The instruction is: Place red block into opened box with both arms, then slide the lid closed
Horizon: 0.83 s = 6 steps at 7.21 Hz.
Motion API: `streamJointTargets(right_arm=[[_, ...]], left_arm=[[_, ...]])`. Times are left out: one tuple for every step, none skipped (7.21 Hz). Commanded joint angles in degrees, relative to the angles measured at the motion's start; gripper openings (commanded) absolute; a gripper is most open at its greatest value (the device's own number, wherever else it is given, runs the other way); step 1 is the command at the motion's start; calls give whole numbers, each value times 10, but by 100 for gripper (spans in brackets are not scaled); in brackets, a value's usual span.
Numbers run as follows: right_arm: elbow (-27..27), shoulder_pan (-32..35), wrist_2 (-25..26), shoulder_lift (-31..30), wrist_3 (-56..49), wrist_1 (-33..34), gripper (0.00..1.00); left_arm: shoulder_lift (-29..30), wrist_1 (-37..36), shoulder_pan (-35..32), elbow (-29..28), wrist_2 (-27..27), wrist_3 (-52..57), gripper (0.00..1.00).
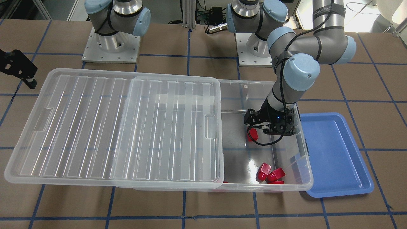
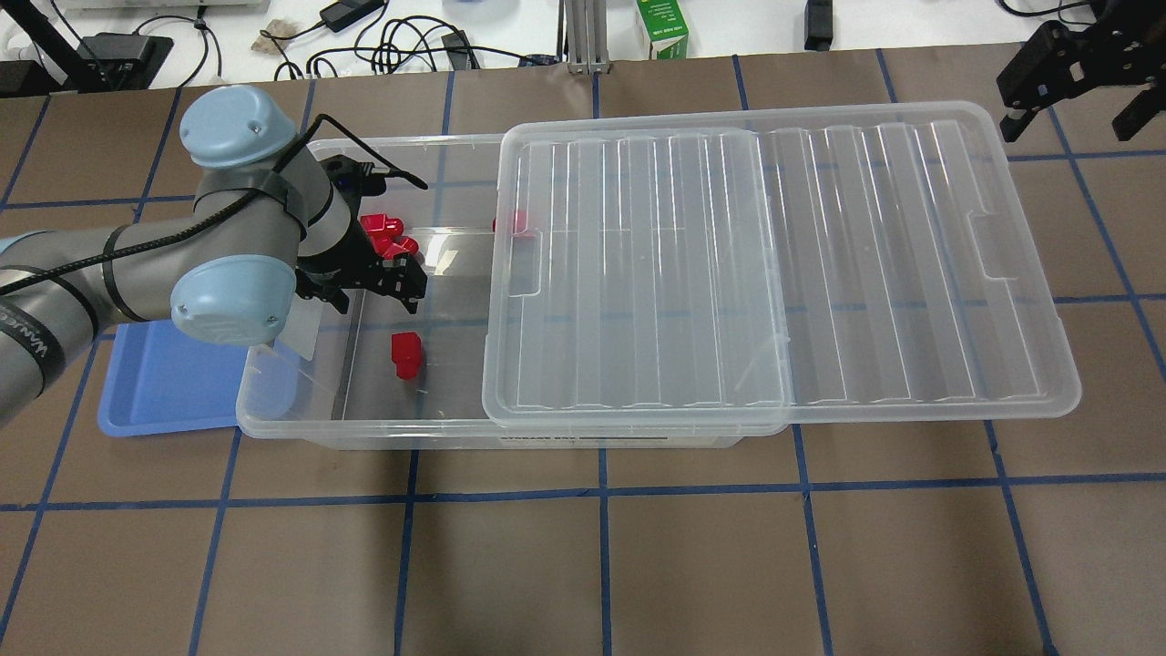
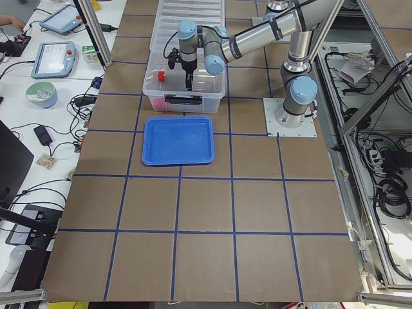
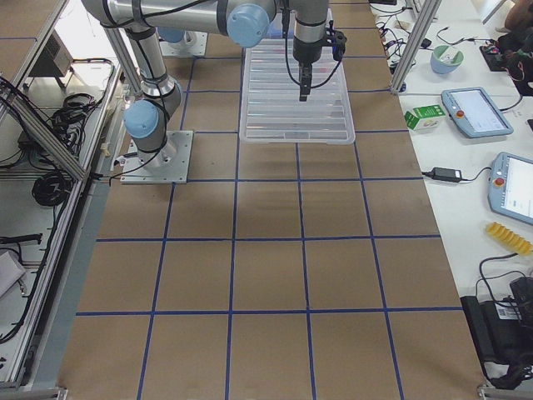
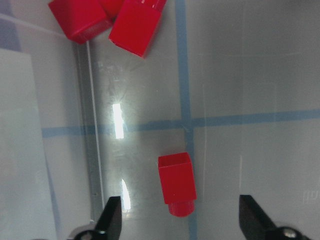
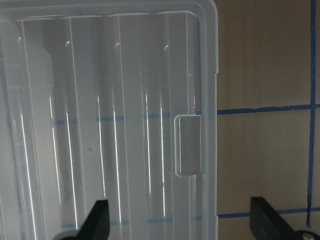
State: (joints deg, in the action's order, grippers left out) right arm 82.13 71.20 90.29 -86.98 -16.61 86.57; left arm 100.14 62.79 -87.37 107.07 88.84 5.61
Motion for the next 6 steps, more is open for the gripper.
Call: streamJointTargets(right_arm=[[1,-65,-3,10,-53,0,100],[2,-88,0,33,-62,1,100],[22,-105,3,54,-116,13,100],[52,-119,4,57,-136,47,100],[103,-124,5,76,-137,117,100],[137,-125,17,80,-138,168,100]], left_arm=[[-35,171,-3,-132,-1,-1,100],[-45,237,-4,-184,-2,-1,100],[-63,248,-6,-187,-2,3,100],[-83,247,-7,-186,-1,10,100],[-103,250,-7,-178,24,18,100],[-107,243,-3,-179,50,21,100]])
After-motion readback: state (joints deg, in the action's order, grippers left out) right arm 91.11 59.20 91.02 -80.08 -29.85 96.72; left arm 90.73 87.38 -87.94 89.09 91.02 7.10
